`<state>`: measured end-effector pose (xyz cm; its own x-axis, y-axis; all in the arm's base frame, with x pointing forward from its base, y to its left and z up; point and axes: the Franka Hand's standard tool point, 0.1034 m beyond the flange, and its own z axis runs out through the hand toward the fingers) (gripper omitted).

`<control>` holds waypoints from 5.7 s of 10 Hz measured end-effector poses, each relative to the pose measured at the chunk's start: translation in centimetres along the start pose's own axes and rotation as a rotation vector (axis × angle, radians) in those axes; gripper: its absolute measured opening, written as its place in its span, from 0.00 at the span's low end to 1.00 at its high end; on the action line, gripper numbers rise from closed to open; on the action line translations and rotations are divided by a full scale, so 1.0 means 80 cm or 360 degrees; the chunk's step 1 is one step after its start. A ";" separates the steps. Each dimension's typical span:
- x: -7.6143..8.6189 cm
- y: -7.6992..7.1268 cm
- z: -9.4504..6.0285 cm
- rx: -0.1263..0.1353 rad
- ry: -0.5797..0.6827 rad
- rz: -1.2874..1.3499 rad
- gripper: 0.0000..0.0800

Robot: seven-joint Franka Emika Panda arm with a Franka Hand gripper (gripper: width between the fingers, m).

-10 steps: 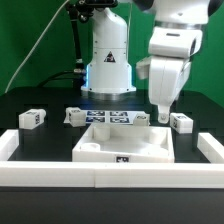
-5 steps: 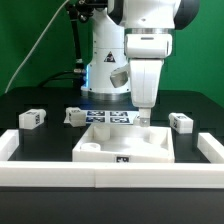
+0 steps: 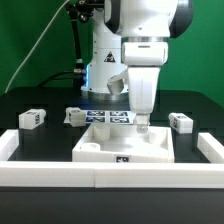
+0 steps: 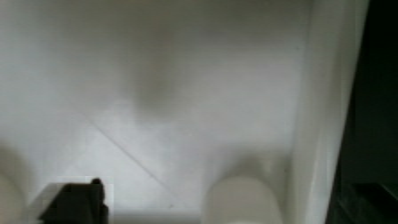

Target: Assemble one leg

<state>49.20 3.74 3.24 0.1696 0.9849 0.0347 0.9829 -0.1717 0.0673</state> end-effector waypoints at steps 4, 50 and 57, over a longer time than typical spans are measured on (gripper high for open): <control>-0.004 -0.021 0.027 0.0070 -0.0006 0.0051 0.81; 0.060 -0.014 0.023 0.0158 -0.0036 -0.0202 0.81; 0.062 -0.025 -0.012 0.0102 -0.0047 0.0178 0.81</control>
Offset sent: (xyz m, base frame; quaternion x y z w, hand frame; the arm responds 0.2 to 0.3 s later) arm -0.0115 -0.0021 -0.0258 0.0180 -0.0089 0.0547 0.9983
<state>47.99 8.91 4.25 0.2799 0.9600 0.0091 0.9600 -0.2799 0.0008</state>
